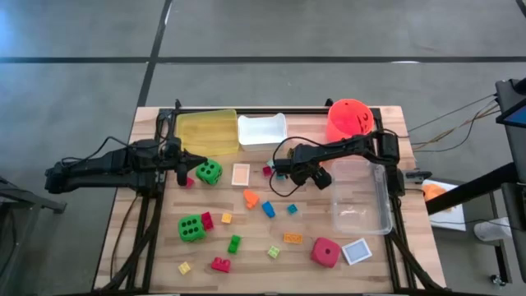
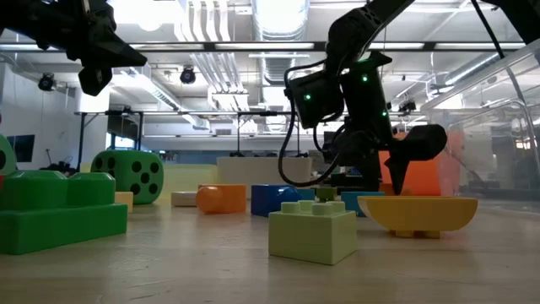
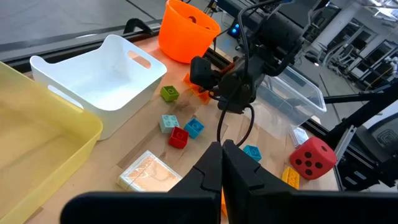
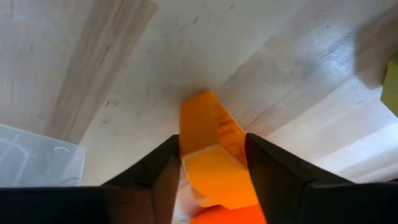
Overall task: Pick & Place Toys
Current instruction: Put the orange game piece into the transparent bin
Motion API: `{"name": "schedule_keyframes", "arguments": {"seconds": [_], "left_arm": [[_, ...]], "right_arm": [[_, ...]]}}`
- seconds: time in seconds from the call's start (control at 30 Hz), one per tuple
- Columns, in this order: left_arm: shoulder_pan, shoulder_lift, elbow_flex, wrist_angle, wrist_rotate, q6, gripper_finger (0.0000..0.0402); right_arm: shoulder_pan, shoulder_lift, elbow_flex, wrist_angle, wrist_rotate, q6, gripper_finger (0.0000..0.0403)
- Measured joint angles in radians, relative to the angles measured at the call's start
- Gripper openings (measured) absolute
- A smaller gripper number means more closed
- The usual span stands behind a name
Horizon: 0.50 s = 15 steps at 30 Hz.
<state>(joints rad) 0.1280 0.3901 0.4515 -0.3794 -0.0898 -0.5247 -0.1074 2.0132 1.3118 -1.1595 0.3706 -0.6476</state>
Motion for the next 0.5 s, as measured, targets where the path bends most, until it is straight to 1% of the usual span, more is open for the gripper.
{"name": "schedule_keyframes", "arguments": {"seconds": [0.13,0.23,0.43,0.5], "left_arm": [[0.0,0.0,0.0,0.0,0.0,-0.003,0.0],[0.0,0.0,0.001,0.0,0.0,-0.003,0.0],[0.0,0.0,0.001,0.0,0.0,-0.003,0.0],[0.0,0.0,0.001,0.0,0.0,-0.002,0.0]], "right_arm": [[0.0,0.0,0.001,0.0,-0.001,-0.007,0.0098],[0.001,0.0,0.002,-0.003,0.002,-0.011,0.0061],[0.0,0.0,0.003,-0.004,-0.001,-0.01,0.0013],[0.0,0.0,0.003,-0.004,-0.002,-0.003,0.0011]]}}
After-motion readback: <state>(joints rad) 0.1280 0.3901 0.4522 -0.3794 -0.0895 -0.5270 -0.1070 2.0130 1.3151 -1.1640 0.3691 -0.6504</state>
